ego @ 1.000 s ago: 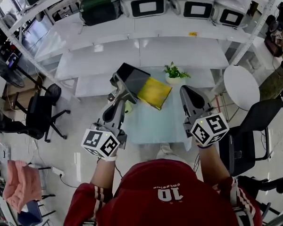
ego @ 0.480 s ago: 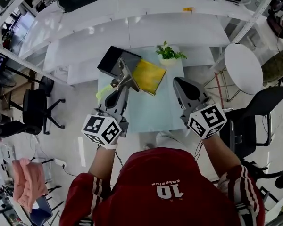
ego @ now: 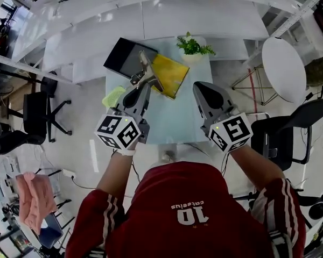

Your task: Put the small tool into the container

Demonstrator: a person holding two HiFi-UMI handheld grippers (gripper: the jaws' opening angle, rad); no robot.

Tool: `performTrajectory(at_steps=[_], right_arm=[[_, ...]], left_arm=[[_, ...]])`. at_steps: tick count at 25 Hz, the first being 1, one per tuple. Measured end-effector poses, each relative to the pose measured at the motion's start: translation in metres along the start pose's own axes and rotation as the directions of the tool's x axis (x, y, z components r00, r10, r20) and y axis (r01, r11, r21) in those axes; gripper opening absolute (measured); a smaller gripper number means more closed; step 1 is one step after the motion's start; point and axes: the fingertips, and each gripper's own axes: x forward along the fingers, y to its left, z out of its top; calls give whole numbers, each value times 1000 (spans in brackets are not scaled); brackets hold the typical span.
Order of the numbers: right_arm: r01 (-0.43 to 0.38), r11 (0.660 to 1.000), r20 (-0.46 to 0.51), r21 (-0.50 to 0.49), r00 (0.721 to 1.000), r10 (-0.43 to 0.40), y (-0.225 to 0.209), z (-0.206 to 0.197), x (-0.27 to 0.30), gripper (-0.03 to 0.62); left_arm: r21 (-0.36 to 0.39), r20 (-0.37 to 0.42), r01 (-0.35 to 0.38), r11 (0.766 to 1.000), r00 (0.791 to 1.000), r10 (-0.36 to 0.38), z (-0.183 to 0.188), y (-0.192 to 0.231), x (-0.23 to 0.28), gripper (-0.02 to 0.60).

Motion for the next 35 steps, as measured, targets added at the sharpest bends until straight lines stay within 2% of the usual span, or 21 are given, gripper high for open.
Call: performTrajectory(at_steps=[4, 9, 17, 20, 27, 35], right_arm=[[-13, 1000, -44, 15, 999, 13, -16, -18, 11, 5], [-12, 1000, -70, 22, 997, 13, -34, -38, 28, 5], [-22, 999, -117, 32, 993, 26, -52, -77, 56, 5], [-25, 999, -138, 46, 990, 31, -56, -88, 64, 5], [-19, 999, -169, 42, 985, 26, -74, -112, 84, 5], [-12, 996, -232, 89, 972, 33, -79, -143, 94, 5]], left_arm=[[-55, -56, -16, 998, 998, 13, -28, 21, 24, 4], [-50, -110, -64, 997, 992, 58, -57, 43, 42, 3], [-112, -153, -114, 987, 984, 96, -94, 66, 70, 4], [-136, -182, -119, 983, 979, 93, -108, 74, 80, 3], [-128, -260, -113, 985, 963, 76, -136, 94, 102, 4], [-233, -312, -146, 961, 948, 68, -167, 116, 120, 3]])
